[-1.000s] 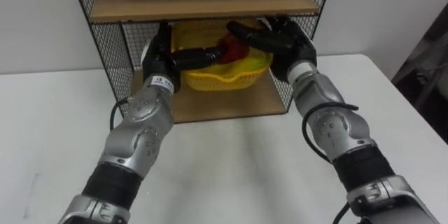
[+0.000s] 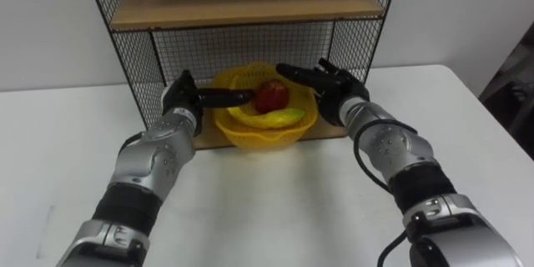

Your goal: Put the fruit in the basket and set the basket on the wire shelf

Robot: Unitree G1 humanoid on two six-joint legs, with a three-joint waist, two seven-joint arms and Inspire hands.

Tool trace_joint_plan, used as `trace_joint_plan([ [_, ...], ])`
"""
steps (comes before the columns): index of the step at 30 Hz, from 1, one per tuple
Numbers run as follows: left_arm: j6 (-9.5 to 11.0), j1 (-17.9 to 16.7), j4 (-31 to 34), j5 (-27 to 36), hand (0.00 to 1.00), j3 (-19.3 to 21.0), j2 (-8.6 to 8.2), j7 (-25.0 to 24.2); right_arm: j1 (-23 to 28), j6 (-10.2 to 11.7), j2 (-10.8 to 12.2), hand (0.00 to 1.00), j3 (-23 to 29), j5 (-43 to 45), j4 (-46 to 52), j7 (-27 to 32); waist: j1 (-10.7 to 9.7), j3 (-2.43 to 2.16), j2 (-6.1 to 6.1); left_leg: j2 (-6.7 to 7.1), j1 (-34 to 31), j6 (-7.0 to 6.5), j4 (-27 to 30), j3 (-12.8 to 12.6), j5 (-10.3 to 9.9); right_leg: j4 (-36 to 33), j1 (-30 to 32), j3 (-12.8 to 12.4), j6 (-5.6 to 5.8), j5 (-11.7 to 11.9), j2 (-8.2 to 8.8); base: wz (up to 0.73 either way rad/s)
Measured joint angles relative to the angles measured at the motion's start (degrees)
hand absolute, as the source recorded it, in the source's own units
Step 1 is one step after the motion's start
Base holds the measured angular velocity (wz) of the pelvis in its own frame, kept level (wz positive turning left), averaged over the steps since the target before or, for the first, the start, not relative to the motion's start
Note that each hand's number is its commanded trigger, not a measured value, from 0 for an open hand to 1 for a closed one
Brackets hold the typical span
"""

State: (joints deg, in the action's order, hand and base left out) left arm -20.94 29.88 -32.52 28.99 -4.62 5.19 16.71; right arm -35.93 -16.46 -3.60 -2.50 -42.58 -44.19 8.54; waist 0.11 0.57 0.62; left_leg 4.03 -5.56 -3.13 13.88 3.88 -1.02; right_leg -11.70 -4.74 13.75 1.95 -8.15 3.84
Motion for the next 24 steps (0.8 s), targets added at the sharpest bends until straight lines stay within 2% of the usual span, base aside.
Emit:
trace_joint_plan([
  [5,0.0,-0.3,0.9,0.1,0.0,0.1,0.02,-0.6,1.3,0.0,-1.4,0.0,-0.1,0.4,2.8,-0.9,0.5,-0.21,0.9,0.38,0.3,0.21,-0.5,0.9,0.2,-0.1,-0.1,0.3,0.0,0.0,0.13,0.05],
  [10,0.0,-4.6,7.0,0.0,0.0,0.3,0.62,-2.3,7.6,0.1,-2.8,0.0,-0.2,4.2,11.6,-4.1,1.9,-0.57,0.92,0.39,1.3,0.64,-2.0,0.7,0.5,-0.1,-0.2,-0.3,-0.11,0.0,0.22,-0.06],
  [12,0.1,-7.7,11.7,0.1,0.0,0.5,1.38,-2.5,11.5,0.1,-3.1,0.0,-0.2,5.3,16.3,-5.4,1.9,-0.96,0.37,0.34,1.5,0.9,-2.3,0.6,0.6,-0.1,-0.3,0.3,-0.27,-0.1,0.4,0.07],
  [16,0.3,-10.1,15.5,0.1,0.0,1.2,2.38,-3.3,12.9,0.1,-3.8,0.0,-0.2,4.9,16.5,-6.3,1.9,-1.13,-0.28,0.21,2.4,1.09,-2.2,0.5,0.8,-0.1,-1.3,0.2,-0.31,-0.2,0.23,0.03],
  [17,0.6,-11.2,17.3,0.0,0.0,2.0,2.41,-3.9,13.0,0.1,-3.8,0.0,-0.2,6.5,17.2,-6.3,1.7,-1.23,-0.49,0.16,2.4,1.09,-2.3,0.1,0.8,-0.1,-1.3,0.3,-0.33,-0.2,0.64,-0.03],
  [20,1.7,-13.7,20.3,0.0,0.0,2.4,2.45,-5.5,14.1,0.2,-3.8,0.0,-0.2,10.4,21.7,-6.5,1.7,-1.22,-1.33,-0.44,2.3,0.74,-1.9,-1.4,0.5,-0.1,-1.2,1.3,-0.39,-0.2,1.21,-0.08],
  [24,1.7,-15.2,23.6,-0.5,0.0,2.6,3.01,-6.2,16.7,0.3,-4.1,0.0,-0.1,12.3,27.7,-6.6,1.4,-1.0,-2.43,-0.33,2.1,0.49,-2.0,-0.9,0.3,0.3,-1.3,0.5,-0.23,-0.1,0.52,-0.04],
])
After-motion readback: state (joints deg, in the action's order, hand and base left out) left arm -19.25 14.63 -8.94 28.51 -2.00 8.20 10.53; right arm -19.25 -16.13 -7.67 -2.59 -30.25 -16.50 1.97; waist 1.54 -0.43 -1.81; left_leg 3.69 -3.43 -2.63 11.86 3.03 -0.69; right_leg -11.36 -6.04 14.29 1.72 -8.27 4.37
